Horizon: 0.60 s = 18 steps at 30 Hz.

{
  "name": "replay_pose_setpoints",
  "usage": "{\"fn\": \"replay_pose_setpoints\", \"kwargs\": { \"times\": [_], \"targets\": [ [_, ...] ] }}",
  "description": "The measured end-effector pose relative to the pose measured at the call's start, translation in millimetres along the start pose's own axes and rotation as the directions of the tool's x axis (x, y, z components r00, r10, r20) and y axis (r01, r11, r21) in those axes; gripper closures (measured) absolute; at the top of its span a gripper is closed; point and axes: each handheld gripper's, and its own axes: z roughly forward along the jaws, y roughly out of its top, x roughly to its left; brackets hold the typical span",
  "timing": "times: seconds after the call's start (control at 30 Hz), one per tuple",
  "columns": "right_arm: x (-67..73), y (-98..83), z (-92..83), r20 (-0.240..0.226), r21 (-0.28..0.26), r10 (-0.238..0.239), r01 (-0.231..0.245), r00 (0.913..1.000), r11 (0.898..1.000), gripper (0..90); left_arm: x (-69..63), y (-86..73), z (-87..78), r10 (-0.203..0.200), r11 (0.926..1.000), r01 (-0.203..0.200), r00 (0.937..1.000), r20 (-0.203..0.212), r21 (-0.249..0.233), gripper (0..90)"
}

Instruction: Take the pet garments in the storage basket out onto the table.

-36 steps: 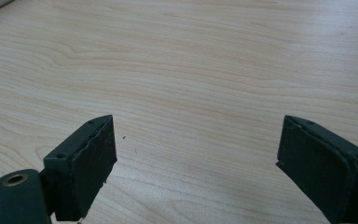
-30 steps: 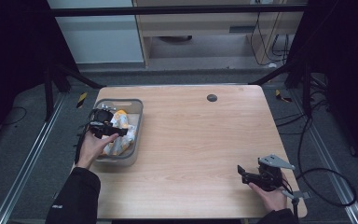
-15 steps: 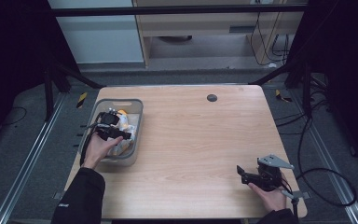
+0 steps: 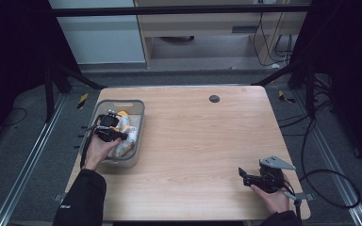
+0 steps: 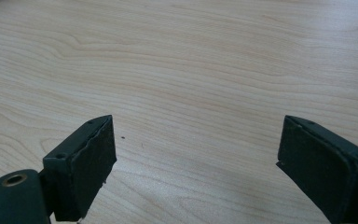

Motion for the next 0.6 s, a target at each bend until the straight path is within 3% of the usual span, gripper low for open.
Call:
{"fn": "replay_pose_setpoints", "kwargs": {
  "times": [0.3,0.6],
  "targets": [
    [0.7,-0.1,-0.2,-0.003,-0.003,-0.002,0.002,1.0000,1.000,11.4,-1.1,0.2,-6.0,0.009,0.9999,-0.009,0.9998,-0.018,-0.006,82.5],
    [1.3,-0.1,0.1,0.001,-0.005,-0.009,0.009,1.0000,1.000,11.5,4.1,-0.2,-28.7,0.001,0.9990,-0.002,0.9999,-0.015,-0.044,83.5]
  ]
}}
